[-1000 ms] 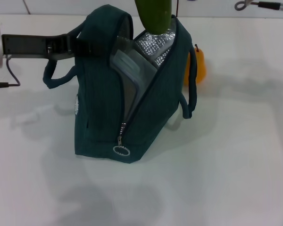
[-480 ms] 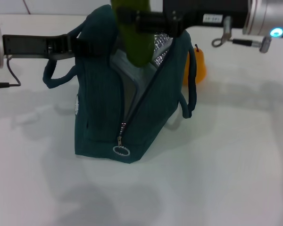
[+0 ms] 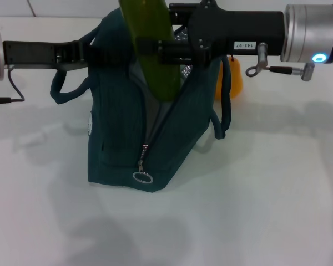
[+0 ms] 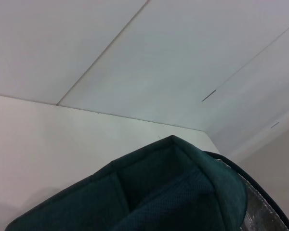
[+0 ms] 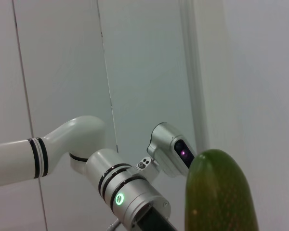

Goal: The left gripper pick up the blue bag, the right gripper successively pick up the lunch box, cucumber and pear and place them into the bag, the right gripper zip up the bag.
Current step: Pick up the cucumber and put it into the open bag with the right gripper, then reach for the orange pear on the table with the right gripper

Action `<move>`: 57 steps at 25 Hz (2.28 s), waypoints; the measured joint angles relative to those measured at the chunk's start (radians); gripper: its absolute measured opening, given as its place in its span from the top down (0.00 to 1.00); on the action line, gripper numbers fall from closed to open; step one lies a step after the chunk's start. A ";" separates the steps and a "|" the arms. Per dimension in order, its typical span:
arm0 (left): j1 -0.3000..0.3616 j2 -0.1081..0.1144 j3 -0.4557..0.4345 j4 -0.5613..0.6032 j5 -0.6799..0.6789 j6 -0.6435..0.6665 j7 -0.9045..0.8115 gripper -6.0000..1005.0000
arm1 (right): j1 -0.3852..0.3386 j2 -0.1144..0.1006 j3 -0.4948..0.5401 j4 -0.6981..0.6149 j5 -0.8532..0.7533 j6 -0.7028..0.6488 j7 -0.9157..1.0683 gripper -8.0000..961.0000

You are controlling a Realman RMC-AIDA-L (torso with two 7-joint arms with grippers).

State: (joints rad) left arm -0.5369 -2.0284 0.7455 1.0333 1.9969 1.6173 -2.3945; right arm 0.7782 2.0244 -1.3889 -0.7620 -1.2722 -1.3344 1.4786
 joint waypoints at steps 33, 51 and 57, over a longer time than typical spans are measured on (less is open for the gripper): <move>0.038 -0.004 -0.008 -0.004 0.005 -0.014 0.003 0.95 | -0.277 -0.032 0.395 0.099 -0.174 0.103 -0.120 0.11; 0.026 -0.010 -0.008 -0.004 0.001 -0.016 0.001 0.95 | -0.029 0.003 0.351 0.391 -0.165 0.321 -0.339 0.12; 0.023 -0.012 -0.008 -0.004 0.000 -0.016 -0.002 0.95 | 0.023 0.003 0.349 0.446 -0.164 0.361 -0.391 0.12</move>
State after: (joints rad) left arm -0.5138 -2.0403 0.7377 1.0292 1.9972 1.6014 -2.3969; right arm 0.8008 2.0279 -1.0400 -0.3164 -1.4362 -0.9732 1.0873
